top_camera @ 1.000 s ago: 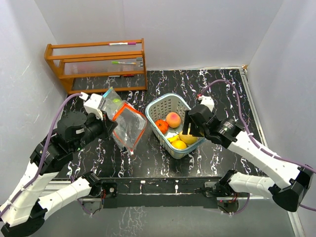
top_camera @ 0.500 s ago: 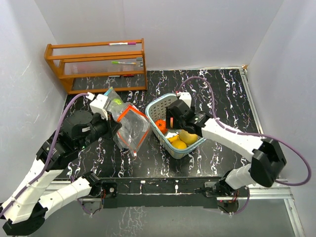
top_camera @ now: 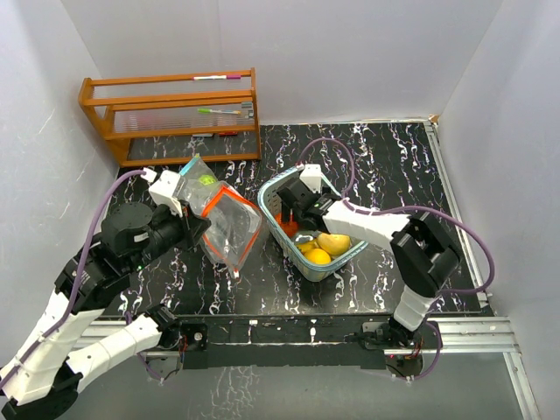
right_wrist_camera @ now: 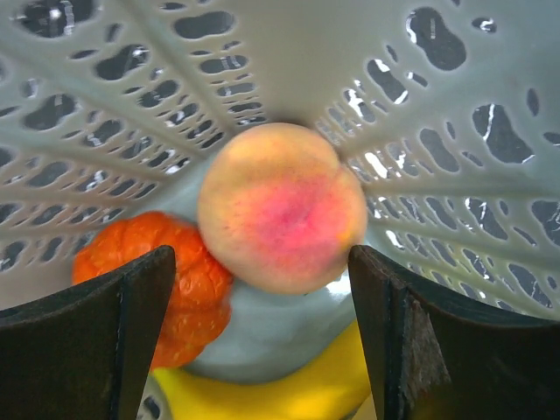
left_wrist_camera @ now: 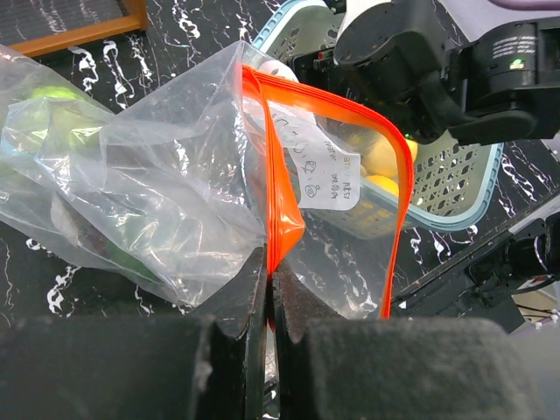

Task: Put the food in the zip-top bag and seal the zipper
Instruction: Pick up the fake fruit from the bin, then place the fake fruit in the zipper food storage bag.

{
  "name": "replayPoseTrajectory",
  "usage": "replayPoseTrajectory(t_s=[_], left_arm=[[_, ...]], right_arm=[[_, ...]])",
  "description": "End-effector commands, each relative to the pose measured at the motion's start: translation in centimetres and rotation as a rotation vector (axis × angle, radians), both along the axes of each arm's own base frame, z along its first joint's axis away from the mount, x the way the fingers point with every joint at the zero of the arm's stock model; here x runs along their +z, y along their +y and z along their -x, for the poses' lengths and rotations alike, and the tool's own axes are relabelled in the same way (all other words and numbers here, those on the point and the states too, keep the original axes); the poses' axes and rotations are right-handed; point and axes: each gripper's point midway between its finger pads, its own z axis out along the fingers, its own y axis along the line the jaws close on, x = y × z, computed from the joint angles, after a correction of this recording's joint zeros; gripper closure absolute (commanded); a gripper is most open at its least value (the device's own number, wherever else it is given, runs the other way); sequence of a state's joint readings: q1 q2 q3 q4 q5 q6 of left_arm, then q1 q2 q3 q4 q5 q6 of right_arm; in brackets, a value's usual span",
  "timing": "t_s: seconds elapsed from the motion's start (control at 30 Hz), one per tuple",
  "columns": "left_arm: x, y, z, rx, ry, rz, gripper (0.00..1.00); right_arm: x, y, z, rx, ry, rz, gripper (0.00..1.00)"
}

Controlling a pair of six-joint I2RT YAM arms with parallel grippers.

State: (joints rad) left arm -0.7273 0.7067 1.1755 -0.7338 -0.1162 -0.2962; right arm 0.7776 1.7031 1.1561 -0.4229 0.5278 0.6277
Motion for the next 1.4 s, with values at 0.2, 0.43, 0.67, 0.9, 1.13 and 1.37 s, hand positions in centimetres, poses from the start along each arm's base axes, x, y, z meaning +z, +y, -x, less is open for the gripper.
replayPoseTrajectory(t_s=[0.2, 0.43, 0.67, 0.9, 1.13, 1.37], left_arm=[[-0.5, 0.6, -0.2, 0.024, -0.005, -0.018, 1.0], [-0.9, 0.7, -0.3, 0.03, 0.003, -0.032, 1.0], [-1.2, 0.7, -0.7, 0.044, 0.014, -0.048, 1.0], [-2.6, -0.1, -1.6, 0.051, 0.046, -0.071, 1.0], [-4.0, -1.9, -3.0, 0.027, 0.081, -0.084, 1.0], [-4.9, -3.3, -4.3, 0.014, 0.102, -0.1, 1.0]], right_arm=[[-3.2, -0.7, -1.1, -0.106, 0.008, 0.066, 0.2], [-1.5, -0.8, -1.0, -0.094, -0.019, 0.037, 0.76], [6.6, 0.6, -0.4, -0.012, -0.135, -0.131, 0.81], [12.1, 0.4, 2.4, 0.118, -0.207, -0.258, 0.81], [19.4, -0.3, 6.9, 0.33, -0.343, -0.409, 0.81], [25.7, 1.4, 13.0, 0.671, -0.438, -0.579, 0.81]])
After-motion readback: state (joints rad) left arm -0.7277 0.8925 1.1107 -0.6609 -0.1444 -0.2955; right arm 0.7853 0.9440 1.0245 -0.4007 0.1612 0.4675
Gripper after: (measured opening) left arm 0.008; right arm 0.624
